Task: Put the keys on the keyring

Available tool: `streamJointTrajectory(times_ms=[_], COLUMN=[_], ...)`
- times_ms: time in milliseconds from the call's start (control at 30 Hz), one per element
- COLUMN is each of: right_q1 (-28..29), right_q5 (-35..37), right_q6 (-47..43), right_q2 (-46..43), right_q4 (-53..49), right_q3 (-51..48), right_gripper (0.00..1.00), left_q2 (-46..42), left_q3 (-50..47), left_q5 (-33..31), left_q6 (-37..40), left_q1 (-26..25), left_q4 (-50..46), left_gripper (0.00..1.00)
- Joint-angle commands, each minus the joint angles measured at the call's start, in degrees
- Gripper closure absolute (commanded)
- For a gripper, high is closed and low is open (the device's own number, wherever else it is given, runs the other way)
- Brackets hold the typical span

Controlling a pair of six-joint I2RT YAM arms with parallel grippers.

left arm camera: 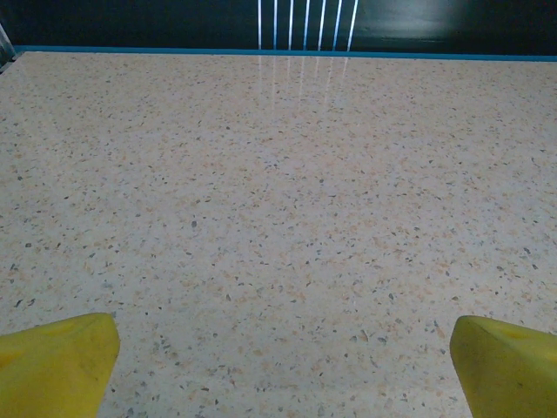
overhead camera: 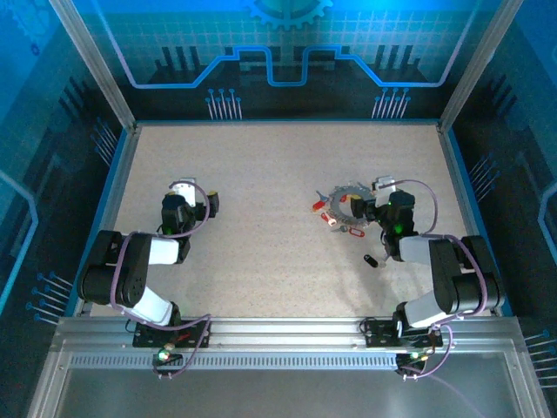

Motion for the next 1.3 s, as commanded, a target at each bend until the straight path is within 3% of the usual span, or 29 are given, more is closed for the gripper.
streamJointTrajectory(times_ms=[0,100,200,333,433,500,567,733,867,967,1133,1267], right_q1=[-0.87,-0.7,-0.43,0.05,-0.03,-0.24,-1.75,-4.03,-3.49,-0.94,1.93,6.12], right_q5=[1.95,2.58,1.3,3.65,14.83,27.51,34.51,25.57,14.89,11.12,2.55,0.79], right_q6=[0.57,1.05,1.24,3.41,14.57,31.72,50.39,52.86,51.26,49.0,46.14,40.92], right_q2=[-6.96,-15.32,-23.75,-28.95,-30.8,-30.79,-30.51,-28.73,-22.66,-17.52,-10.97,-7.14], right_q4=[-4.16,-9.92,-18.92,-31.75,-39.66,-49.23,-62.62,-60.83,-62.08,-61.82,-59.77,-58.63], right_q3=[0.51,0.69,3.48,10.42,14.87,17.42,19.84,16.1,18.37,20.02,21.15,20.72], right_gripper=[0.0,0.0,0.0,0.0,0.0,0.0,0.0,0.0,0.01,0.03,0.21,0.36], left_q2=[-0.25,-6.83,-18.39,-28.59,-31.76,-31.74,-30.53,-24.68,-20.81,-19.35,-18.23,-17.56], left_q3=[-0.55,-3.71,-0.61,8.08,18.63,26.47,31.69,33.95,32.33,29.87,27.61,29.32], left_q5=[1.46,-2.06,-5.43,-2.34,-0.16,-1.63,-2.94,-4.44,4.36,4.2,2.11,2.88], left_q6=[-1.08,1.58,1.68,-1.92,-3.99,-7.38,-9.28,-6.19,-1.68,-2.46,-8.43,-9.86], left_q1=[0.51,-2.32,-5.66,-7.84,-8.04,-8.04,-8.04,-7.95,-8.04,-8.04,-8.06,-8.17], left_q4=[2.02,2.15,-13.02,-29.19,-41.48,-49.71,-54.86,-55.52,-54.33,-51.32,-49.91,-52.19], left_gripper=[0.01,0.01,0.01,0.01,0.01,0.01,0.01,0.01,0.01,0.01,0.01,0.01])
